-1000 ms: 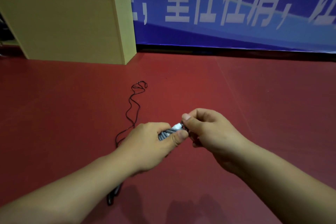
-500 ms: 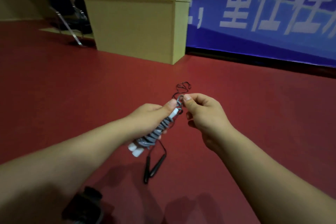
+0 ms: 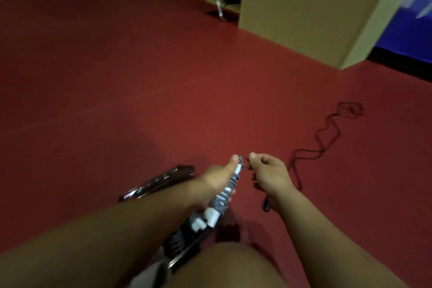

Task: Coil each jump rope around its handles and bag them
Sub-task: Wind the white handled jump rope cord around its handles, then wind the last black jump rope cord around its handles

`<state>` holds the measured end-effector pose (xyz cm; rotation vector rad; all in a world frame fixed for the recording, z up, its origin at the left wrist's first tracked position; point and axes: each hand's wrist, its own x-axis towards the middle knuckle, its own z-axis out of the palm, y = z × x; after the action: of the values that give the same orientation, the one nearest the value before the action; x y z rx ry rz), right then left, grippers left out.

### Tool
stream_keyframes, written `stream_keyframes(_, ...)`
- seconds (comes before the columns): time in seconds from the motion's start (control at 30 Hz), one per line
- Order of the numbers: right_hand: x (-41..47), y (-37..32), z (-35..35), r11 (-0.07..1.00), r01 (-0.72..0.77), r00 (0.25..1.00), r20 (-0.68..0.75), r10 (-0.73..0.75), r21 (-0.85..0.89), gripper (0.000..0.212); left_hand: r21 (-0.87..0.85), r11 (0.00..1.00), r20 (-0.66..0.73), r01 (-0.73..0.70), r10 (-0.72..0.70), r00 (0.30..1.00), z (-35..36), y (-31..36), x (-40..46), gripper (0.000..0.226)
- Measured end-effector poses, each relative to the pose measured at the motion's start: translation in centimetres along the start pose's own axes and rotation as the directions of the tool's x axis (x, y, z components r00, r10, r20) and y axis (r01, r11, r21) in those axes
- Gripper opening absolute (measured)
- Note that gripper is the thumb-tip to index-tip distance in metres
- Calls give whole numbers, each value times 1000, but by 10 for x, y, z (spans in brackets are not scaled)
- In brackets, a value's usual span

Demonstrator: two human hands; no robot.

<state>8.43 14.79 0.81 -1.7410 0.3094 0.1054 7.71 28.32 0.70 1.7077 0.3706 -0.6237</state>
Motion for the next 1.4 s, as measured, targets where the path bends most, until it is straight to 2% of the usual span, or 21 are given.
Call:
stream_keyframes(0.07,5,28,37,996,-50,994,92,57,-78,28,-177,980,-70,96,-109,992,-13,-46,15,63)
stream_keyframes(0.17,5,59,80,983,-104,972,194,133,-154,31,-420,895,-129,154,-226,965,-35,-101,20,59)
stream_keyframes(0.3,-12,99,125,971,-230,924,299,238,-62,33,-691,699,-76,183,-322,944,-68,-154,9,60)
stream_keyframes(0.4,-17,127,153,967,-204,911,333,245,-153,36,-776,615,-104,140,-345,933,-98,-182,4,58)
stream_keyframes(0.5,-9,131,161,965,-166,916,332,227,-203,39,-786,610,-137,101,-331,934,-112,-201,1,52)
stream_keyframes(0.63,-5,133,162,957,-269,905,311,291,-113,38,-679,717,-195,155,-380,904,-103,-217,8,54)
stream_keyframes(0.73,-11,135,160,963,-229,908,327,263,-140,40,-523,838,-398,156,-401,825,-87,-219,9,35)
stream_keyframes(0.8,-13,133,158,969,-212,908,341,244,-128,39,-355,928,-539,109,-299,788,-81,-212,2,35)
stream_keyframes(0.87,-15,131,156,976,-188,913,347,214,-107,37,-179,983,-603,34,-137,786,-73,-204,-5,47)
stream_keyframes(0.97,-20,126,147,981,-188,928,318,193,-46,36,-45,998,-574,-33,1,819,-67,-185,-8,43)
stream_keyframes(1.13,-17,113,110,982,-186,961,200,188,-29,40,80,991,-487,-109,134,863,-61,-144,4,35)
stream_keyframes(1.23,-3,109,56,987,-163,985,48,163,-5,40,170,966,-384,-196,248,889,-39,-107,16,27)
stream_keyframes(1.3,6,109,32,987,-159,987,-2,159,-33,41,243,948,-336,-207,283,898,-33,-97,28,32)
stream_keyframes(1.4,16,123,-32,982,-174,975,-155,161,-73,39,397,889,-158,-228,311,937,7,-76,55,42)
